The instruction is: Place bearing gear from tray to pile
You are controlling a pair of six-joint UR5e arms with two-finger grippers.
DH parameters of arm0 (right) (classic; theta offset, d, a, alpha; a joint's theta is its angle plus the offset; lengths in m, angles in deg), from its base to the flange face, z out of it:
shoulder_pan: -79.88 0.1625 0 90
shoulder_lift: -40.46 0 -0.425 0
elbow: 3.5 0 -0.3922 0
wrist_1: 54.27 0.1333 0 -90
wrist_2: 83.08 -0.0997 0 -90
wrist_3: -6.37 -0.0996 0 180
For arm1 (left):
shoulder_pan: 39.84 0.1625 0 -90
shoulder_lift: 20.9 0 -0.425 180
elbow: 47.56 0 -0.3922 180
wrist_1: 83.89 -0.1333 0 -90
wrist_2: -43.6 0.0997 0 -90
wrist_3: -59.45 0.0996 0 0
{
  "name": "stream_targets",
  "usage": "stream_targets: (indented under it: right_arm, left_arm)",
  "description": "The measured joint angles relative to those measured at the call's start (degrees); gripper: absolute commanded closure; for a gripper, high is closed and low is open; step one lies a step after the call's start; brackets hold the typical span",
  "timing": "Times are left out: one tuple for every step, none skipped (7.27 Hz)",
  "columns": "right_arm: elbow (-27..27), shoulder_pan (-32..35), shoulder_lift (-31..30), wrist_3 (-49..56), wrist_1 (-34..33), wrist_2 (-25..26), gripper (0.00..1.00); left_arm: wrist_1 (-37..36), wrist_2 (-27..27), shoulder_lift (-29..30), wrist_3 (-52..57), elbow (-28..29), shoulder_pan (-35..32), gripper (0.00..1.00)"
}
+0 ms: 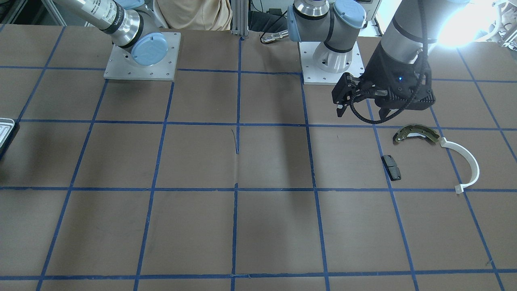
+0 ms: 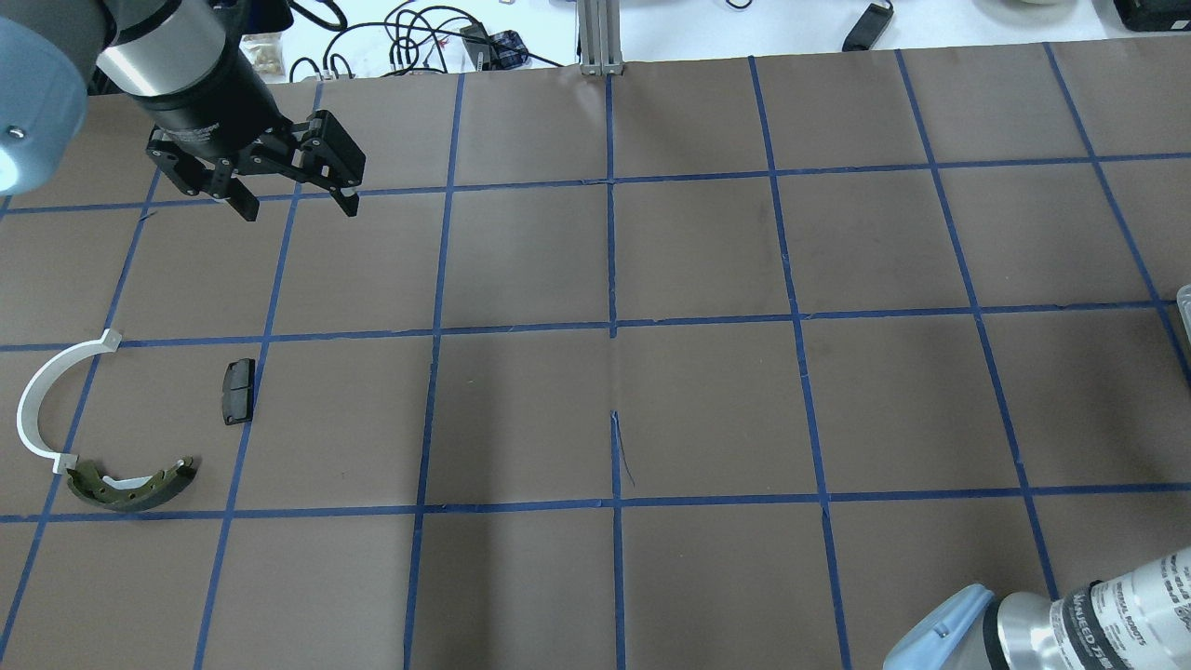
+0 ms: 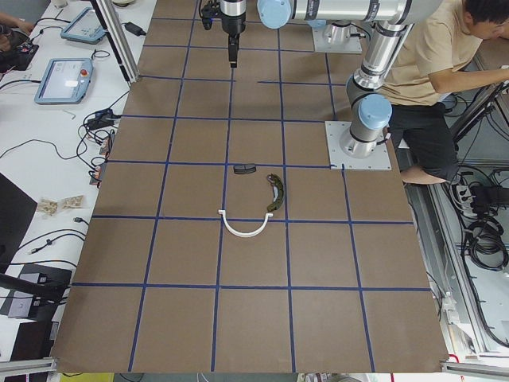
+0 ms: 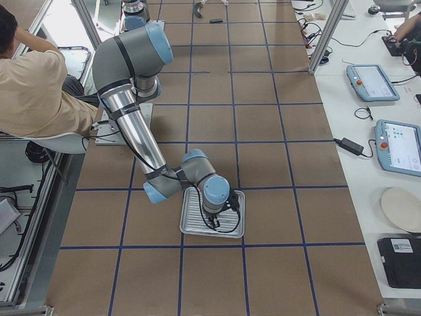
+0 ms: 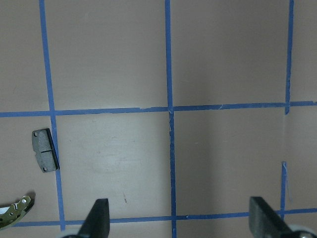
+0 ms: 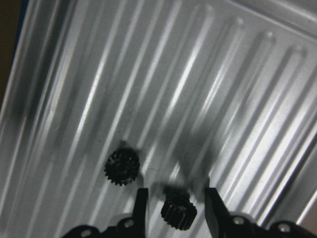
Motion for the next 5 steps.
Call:
stream_targets:
  right_arm:
    - [-0.1,0.0,-0.1,-0.2,0.2,0.3,0.89]
    - [-0.4,0.0,-0.4,-0.4,0.5,0.5,0.9]
    - [-0.4,0.0,-1.1,-0.7,1.1,0.6,0.9]
    - [-0.3,0.2,-2.9,-1.4,2.7,0.7,0.89]
    - [-0.1,0.7,-6.5,-3.5,6.3,0.6,0.89]
  left_arm:
    - [0.0,0.0,0.0,0.0,0.0,0.0,0.0]
    - [0.0,0.0,0.0,0.0,0.0,0.0,0.0]
    - [0.0,0.0,0.0,0.1,0.0,0.0,0.0]
    - [0.0,0.0,0.0,0.1,0.0,0.0,0.0]
    - [0.0,0.0,0.0,0.1,0.0,0.0,0.0]
